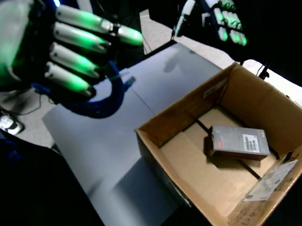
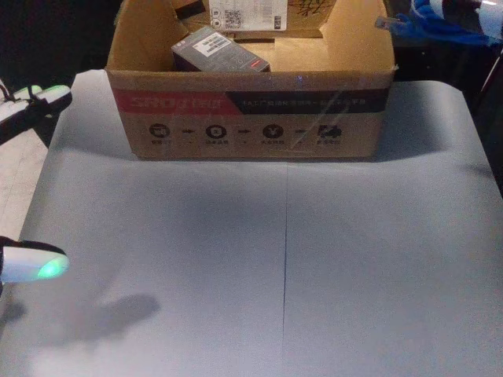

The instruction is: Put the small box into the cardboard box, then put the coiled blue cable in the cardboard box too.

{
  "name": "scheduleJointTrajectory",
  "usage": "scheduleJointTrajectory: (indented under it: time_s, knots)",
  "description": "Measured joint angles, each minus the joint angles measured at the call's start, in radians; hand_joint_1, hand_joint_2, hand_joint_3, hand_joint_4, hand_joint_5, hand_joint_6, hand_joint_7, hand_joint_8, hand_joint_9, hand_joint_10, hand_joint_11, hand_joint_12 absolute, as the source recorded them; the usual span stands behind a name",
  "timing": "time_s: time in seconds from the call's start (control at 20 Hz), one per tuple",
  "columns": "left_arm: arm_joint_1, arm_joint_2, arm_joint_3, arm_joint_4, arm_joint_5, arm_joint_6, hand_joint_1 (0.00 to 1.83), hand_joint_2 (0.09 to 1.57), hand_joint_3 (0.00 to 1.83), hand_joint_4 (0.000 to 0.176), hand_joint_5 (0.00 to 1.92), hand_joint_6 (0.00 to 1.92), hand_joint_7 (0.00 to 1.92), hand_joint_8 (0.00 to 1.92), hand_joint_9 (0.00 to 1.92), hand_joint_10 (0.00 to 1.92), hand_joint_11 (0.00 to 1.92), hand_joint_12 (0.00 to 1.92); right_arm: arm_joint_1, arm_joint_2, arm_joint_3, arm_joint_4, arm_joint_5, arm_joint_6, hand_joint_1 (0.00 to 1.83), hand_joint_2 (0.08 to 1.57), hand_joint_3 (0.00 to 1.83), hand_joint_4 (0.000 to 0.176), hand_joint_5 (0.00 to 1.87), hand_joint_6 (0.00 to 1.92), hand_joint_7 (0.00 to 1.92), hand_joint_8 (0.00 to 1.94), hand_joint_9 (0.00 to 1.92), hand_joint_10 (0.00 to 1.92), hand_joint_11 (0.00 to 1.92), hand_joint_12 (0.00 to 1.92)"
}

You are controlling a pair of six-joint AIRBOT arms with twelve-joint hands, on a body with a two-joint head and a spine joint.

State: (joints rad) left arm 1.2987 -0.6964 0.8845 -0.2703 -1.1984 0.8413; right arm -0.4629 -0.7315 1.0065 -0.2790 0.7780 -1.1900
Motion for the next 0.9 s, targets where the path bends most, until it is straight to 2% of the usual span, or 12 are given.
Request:
scheduleJointTrajectory:
  time_s: [0.3,0.35,0.4,0.45,0.55,0.6,0.65,0.7,0.75,0.8,0.85,0.9]
  knots:
    - [0.0,-0.015,0.009,0.007,0.0,-0.018,0.72,0.82,0.0,0.176,0.04,0.0,0.0,0.0,0.0,0.0,0.03,0.01,0.13,-0.159,0.154,0.034,-0.093,0.0,0.9,1.41,0.0,0.0,0.48,1.72,0.76,1.82,1.13,1.92,1.25,1.92]
    - [0.0,-0.018,0.015,0.003,-0.002,-0.019,0.75,0.82,0.0,0.176,0.04,0.0,0.0,0.0,0.0,0.0,0.01,0.0,0.13,-0.188,0.182,0.043,-0.117,0.0,1.23,1.16,0.0,0.0,0.84,1.01,0.98,1.25,1.03,1.32,0.96,1.66]
    - [0.0,-0.018,0.015,-0.003,-0.003,-0.02,0.74,0.83,0.01,0.176,0.04,0.0,0.0,0.0,0.0,0.0,0.01,0.0,0.143,-0.224,0.217,0.055,-0.161,0.0,1.25,1.15,0.0,0.0,0.86,0.95,0.97,1.28,1.05,1.45,0.99,1.76]
    - [0.0,-0.019,0.015,-0.002,-0.003,-0.021,0.74,0.83,0.01,0.176,0.04,0.0,0.0,0.0,0.0,0.0,0.01,0.0,0.162,-0.257,0.253,0.06,-0.198,0.0,1.17,1.14,0.0,0.0,0.91,1.05,0.95,1.61,1.09,1.81,1.12,1.89]
    - [0.0,-0.019,0.015,0.009,-0.003,-0.023,0.75,0.85,0.01,0.171,0.05,0.0,0.0,0.0,0.0,0.0,0.03,0.01,0.197,-0.321,0.318,0.085,-0.24,-0.001,1.25,1.14,0.0,0.0,0.9,0.93,1.0,1.21,1.02,1.32,0.93,1.66]
    - [-0.007,-0.019,0.017,0.01,0.0,-0.023,0.75,0.85,0.01,0.144,0.06,0.01,0.0,0.0,0.0,0.0,0.04,0.02,0.205,-0.355,0.349,0.086,-0.254,0.0,1.17,1.12,0.0,0.0,0.96,0.99,0.98,1.26,1.11,1.58,1.11,1.86]
    - [-0.011,-0.023,0.024,0.008,0.0,-0.023,0.76,0.85,0.01,0.132,0.07,0.01,0.0,0.0,0.0,0.0,0.03,0.02,0.207,-0.394,0.382,0.087,-0.282,-0.001,1.15,1.12,0.0,0.0,0.97,1.01,0.98,1.38,1.13,1.71,1.16,1.92]
    - [-0.015,-0.024,0.026,0.005,-0.003,-0.022,0.75,0.85,0.0,0.143,0.06,0.01,0.0,0.0,0.0,0.0,0.03,0.01,0.209,-0.413,0.395,0.087,-0.306,-0.001,1.22,1.12,0.0,0.0,0.95,0.92,1.0,1.22,1.02,1.5,0.95,1.8]
    - [-0.015,-0.024,0.026,0.006,-0.003,-0.022,0.74,0.84,0.0,0.136,0.07,0.01,0.0,0.0,0.0,0.0,0.03,0.01,0.209,-0.435,0.409,0.082,-0.332,0.0,1.1,1.12,0.0,0.015,0.95,1.02,0.91,1.29,0.93,1.5,0.85,1.79]
    - [-0.015,-0.025,0.026,0.009,-0.001,-0.023,0.74,0.84,0.0,0.135,0.08,0.01,0.0,0.0,0.0,0.0,0.03,0.02,0.209,-0.456,0.423,0.08,-0.36,0.0,1.01,1.14,0.0,0.14,0.9,1.12,0.82,1.44,0.9,1.63,0.84,1.87]
    - [-0.017,-0.025,0.026,0.013,0.001,-0.023,0.73,0.83,0.0,0.133,0.08,0.01,0.0,0.0,0.0,0.0,0.03,0.01,0.209,-0.459,0.426,0.08,-0.369,0.0,0.97,1.16,0.0,0.169,0.85,1.18,0.75,1.4,0.83,1.59,0.78,1.84]
    - [-0.018,-0.025,0.026,0.012,0.002,-0.023,0.71,0.83,0.0,0.128,0.08,0.0,0.0,0.0,0.0,0.0,0.02,0.01,0.209,-0.456,0.427,0.081,-0.371,0.0,0.75,0.96,0.0,0.161,0.42,0.32,0.39,0.98,0.48,1.19,0.46,1.61]
